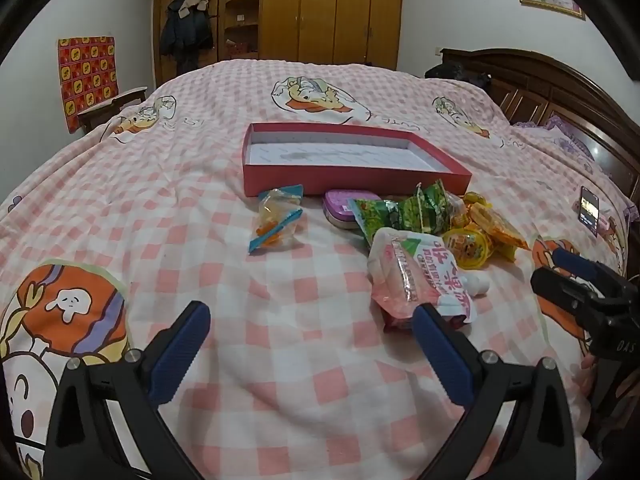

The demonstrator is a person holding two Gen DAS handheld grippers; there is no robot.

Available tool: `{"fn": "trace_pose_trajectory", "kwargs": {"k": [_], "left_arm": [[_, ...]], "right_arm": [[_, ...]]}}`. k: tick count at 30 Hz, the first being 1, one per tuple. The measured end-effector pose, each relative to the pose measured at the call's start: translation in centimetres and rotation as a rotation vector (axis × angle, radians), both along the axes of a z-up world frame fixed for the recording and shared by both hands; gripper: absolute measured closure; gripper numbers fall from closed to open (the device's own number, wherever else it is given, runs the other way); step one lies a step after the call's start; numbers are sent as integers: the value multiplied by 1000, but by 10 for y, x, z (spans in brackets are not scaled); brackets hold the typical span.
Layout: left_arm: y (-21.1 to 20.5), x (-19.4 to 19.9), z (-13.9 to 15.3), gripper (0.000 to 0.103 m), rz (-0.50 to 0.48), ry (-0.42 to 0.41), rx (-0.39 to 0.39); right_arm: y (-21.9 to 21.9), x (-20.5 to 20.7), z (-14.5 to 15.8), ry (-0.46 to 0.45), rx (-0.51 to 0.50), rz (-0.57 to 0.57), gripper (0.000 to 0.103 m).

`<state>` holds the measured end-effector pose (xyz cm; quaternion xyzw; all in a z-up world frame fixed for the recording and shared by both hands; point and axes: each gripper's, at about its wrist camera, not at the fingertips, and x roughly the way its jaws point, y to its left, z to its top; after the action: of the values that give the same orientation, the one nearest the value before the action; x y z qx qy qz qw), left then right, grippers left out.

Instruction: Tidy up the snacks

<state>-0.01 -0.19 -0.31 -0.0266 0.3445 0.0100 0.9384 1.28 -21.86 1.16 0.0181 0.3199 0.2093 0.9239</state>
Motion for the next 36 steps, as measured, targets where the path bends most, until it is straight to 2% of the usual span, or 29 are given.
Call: {"fn": "trace_pose_trajectory", "kwargs": {"k": [36], "left_arm": [[2,1,0,0,2,14,7]], "right_arm": [[3,-3,0,15,-1,16,0]]}}
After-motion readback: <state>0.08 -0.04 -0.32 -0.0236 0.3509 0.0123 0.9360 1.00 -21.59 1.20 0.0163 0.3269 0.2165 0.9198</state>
